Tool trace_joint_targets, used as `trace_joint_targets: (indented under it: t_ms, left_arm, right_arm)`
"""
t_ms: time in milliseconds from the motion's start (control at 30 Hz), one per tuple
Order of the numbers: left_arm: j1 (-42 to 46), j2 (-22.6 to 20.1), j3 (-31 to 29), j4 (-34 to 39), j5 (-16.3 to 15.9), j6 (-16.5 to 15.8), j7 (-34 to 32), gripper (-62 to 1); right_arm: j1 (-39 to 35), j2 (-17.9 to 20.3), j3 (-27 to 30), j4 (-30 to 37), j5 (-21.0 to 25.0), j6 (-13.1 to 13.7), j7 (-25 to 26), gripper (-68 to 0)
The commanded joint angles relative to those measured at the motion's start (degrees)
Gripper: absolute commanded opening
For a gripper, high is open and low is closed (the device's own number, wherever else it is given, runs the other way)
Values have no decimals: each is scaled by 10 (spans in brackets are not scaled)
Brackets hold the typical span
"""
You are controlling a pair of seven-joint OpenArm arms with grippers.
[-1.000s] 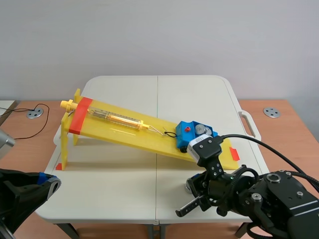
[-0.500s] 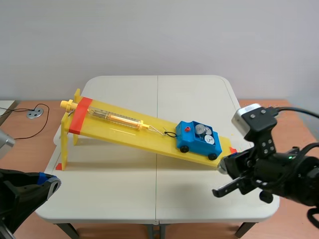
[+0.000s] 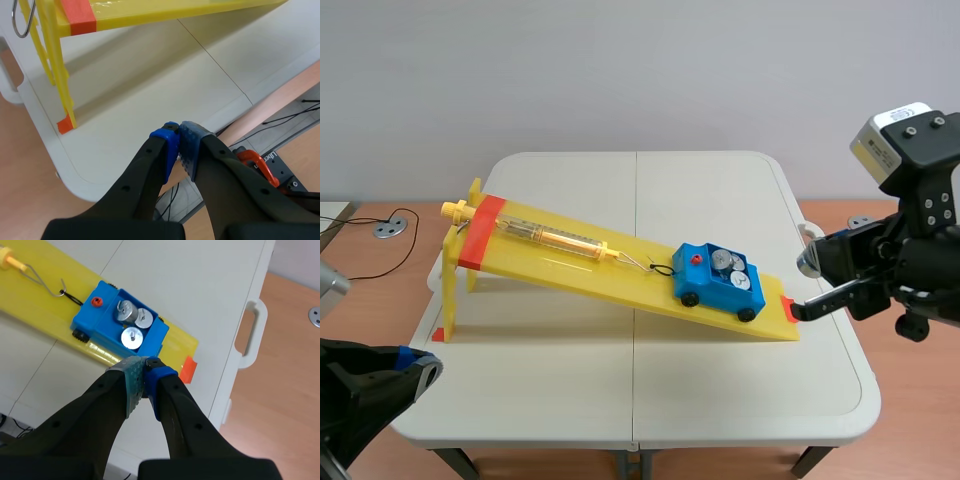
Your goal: Place the four metal weights on the blue cart on the ramp.
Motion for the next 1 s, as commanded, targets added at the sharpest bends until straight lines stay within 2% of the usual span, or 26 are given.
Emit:
trace_joint_targets:
  t_ms: [0, 100, 567, 967]
  left_arm:
    - [-2, 5, -10, 42, -42, -6, -59, -558]
    - [-2, 5, -10, 42, -42, -6, -59, -558]
    - [-2, 5, -10, 42, -42, -6, -59, -558]
    - [-2, 5, -10, 42, -42, -6, -59, -558]
  right_arm:
    - [67, 17, -14, 0, 26, -13, 72, -669]
    - [94, 15, -26, -22, 19, -13, 78, -669]
    - [202, -46, -87, -140, -38, -26, 92, -669]
    - [250, -69, -117, -208, -80, -45, 115, -669]
